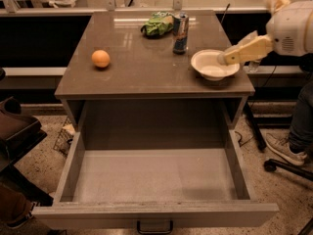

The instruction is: Place redbull can into top drawer

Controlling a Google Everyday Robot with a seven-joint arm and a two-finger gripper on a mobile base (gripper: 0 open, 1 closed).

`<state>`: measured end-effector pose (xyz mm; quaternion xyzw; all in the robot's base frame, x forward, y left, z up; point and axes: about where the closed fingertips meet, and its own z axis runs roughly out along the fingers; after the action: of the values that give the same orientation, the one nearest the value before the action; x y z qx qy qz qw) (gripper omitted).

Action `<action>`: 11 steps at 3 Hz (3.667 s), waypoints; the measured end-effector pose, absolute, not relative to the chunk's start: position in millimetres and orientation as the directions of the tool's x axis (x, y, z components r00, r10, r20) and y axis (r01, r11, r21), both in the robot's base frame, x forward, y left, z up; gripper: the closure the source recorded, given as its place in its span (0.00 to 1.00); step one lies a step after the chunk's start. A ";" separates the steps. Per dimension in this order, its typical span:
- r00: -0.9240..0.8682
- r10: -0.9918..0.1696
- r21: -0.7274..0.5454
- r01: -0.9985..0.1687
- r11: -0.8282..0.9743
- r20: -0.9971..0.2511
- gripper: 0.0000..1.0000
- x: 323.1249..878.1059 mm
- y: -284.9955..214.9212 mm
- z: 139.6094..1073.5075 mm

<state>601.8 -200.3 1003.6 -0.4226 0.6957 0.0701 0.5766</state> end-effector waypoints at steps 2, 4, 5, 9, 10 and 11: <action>-0.123 -0.236 -0.107 -0.632 0.768 -0.964 0.00 714.0 -148.7 950.7; -0.114 -0.116 -0.025 -0.599 0.801 -0.987 0.00 779.5 -118.7 933.6; -0.063 -0.092 -0.035 -0.605 0.796 -0.994 0.00 808.0 -104.3 929.9; -0.056 -0.225 -0.144 -0.616 0.775 -0.973 0.72 840.1 -70.0 921.7; -0.056 -0.225 -0.143 -0.619 0.772 -0.973 0.95 840.3 -66.9 920.8; -0.055 -0.222 -0.140 -0.624 0.769 -0.973 1.00 839.3 -67.5 925.3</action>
Offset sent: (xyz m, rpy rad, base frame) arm 0.1594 0.0641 -0.0743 0.3907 0.1623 -0.1504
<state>839.3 -67.5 925.3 -0.2990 0.7079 0.1623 0.6190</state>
